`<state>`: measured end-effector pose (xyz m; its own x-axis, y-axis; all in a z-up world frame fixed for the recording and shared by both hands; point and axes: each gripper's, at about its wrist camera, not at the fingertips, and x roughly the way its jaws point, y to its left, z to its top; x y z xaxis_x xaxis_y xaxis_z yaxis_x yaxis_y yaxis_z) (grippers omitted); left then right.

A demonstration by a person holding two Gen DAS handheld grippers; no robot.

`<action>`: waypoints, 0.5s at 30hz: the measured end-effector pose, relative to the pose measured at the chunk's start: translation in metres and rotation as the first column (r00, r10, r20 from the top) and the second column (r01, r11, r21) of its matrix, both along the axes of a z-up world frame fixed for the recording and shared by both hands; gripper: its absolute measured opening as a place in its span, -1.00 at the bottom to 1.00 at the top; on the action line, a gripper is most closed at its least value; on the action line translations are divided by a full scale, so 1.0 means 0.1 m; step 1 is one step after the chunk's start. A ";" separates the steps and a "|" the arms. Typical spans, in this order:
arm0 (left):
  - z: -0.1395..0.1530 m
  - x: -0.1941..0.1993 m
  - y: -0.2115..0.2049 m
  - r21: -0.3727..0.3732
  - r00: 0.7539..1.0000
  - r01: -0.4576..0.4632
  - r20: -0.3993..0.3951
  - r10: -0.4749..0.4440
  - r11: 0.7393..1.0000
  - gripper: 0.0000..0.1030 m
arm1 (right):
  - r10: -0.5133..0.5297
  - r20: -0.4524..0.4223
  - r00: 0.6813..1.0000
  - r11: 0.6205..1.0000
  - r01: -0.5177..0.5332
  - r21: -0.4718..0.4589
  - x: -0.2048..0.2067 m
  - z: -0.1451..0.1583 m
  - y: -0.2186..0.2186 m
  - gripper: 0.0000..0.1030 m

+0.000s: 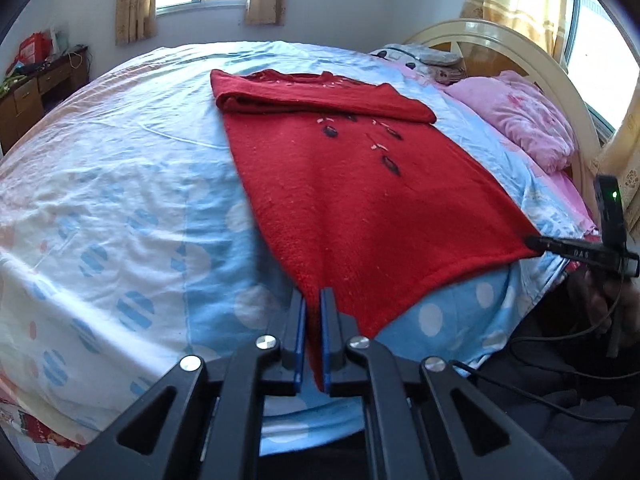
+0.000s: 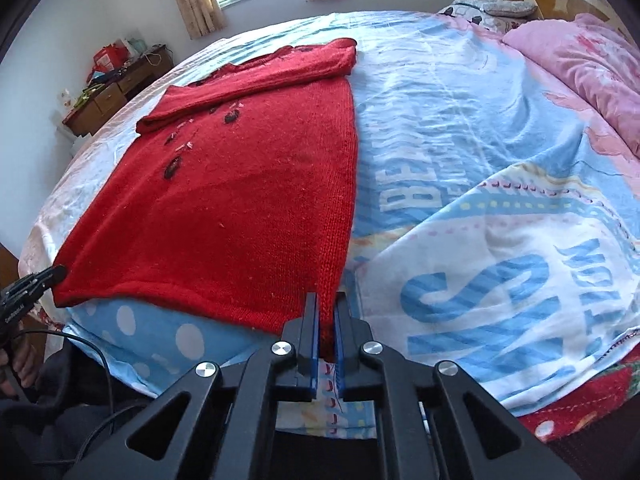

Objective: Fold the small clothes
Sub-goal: 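Close the left gripper on the sweater hem while the right gripper grasps the hem too, then lift the held hem with both grippers and fold it over toward the collar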

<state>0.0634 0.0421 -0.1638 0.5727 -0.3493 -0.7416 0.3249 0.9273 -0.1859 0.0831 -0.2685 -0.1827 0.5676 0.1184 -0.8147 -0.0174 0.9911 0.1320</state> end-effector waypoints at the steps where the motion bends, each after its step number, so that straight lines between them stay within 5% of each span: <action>1: -0.02 0.02 0.00 0.000 1.000 -0.002 -0.003 0.002 1.000 -0.86 | 0.001 0.003 1.000 1.000 -0.001 0.001 0.00 0.01 0.00 -0.90; 6: -0.13 0.12 0.10 0.000 0.997 -0.051 -0.052 0.051 0.999 -0.86 | -0.009 0.018 1.000 1.000 0.009 0.019 -0.01 0.07 -0.07 -0.90; 11: 0.02 0.11 0.18 -0.054 0.998 -0.052 -0.026 0.051 0.997 -0.86 | -0.034 0.075 0.997 0.983 0.020 0.183 -0.08 0.32 -0.32 -0.90; 15: 0.07 0.11 0.19 -0.071 0.999 -0.051 -0.014 0.050 0.996 -0.86 | -0.043 0.095 0.995 0.978 0.022 0.206 -0.09 0.38 -0.34 -0.90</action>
